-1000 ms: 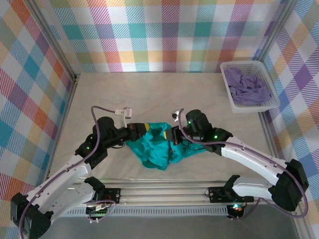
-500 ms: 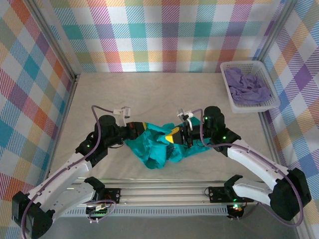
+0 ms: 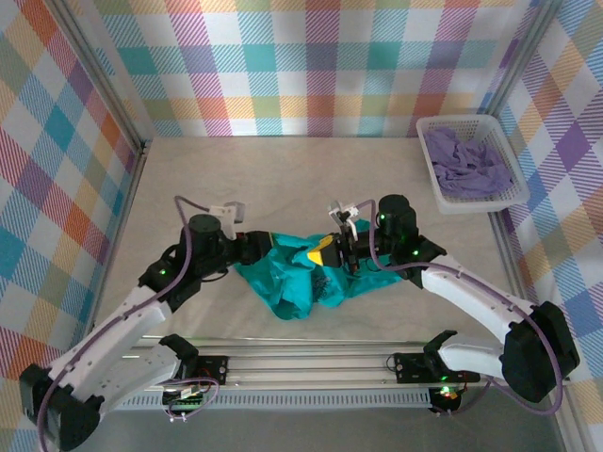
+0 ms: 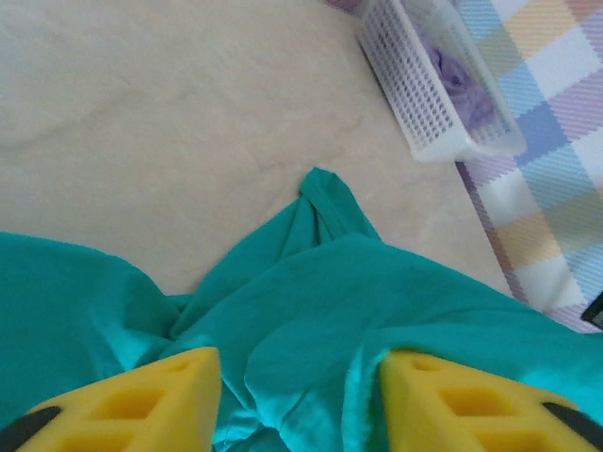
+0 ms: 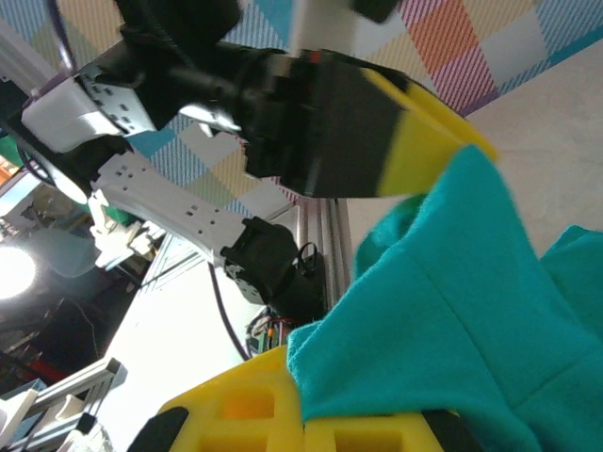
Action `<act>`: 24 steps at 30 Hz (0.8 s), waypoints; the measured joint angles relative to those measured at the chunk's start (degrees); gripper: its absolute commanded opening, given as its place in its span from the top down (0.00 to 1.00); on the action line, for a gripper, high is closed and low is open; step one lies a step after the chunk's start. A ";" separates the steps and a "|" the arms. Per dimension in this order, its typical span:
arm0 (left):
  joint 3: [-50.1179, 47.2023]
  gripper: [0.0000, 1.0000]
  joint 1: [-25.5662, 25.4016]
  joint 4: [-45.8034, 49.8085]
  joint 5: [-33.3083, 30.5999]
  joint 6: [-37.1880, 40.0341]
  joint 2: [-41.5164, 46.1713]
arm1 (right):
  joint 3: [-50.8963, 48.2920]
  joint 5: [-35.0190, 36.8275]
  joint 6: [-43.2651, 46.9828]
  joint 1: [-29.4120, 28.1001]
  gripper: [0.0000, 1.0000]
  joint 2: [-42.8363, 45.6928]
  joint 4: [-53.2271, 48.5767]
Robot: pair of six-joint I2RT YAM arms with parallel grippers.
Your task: Fold the inside-out t-shirt
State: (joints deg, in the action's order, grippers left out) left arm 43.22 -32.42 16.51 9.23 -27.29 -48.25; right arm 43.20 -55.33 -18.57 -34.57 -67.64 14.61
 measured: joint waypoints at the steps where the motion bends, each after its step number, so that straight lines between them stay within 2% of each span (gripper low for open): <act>1: 0.00 0.42 0.00 0.37 -0.17 0.57 1.97 | 0.04 0.46 0.00 0.00 1.00 -0.09 -0.02; 6: 0.07 0.43 -0.09 -0.33 5.99 1.92 6.75 | 0.17 2.03 0.00 0.00 1.00 -0.22 -0.33; 12: 0.11 0.51 -1.99 -2.99 17.29 2.54 4.46 | 0.76 3.69 0.02 0.00 1.00 -0.22 -1.38; 15: 0.11 0.52 -2.38 -4.50 21.44 2.51 1.60 | 0.85 3.93 0.02 0.00 1.00 -0.22 -1.79; 24: 0.48 0.46 -2.38 -6.64 26.21 2.73 -6.19 | 0.85 4.39 0.17 0.00 1.00 -0.15 -2.49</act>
State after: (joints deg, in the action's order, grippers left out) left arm 43.70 -34.81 9.87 35.44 -24.56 -54.43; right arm 44.05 -50.94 -18.39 -34.57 -67.79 12.12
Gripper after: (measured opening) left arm 0.529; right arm 0.064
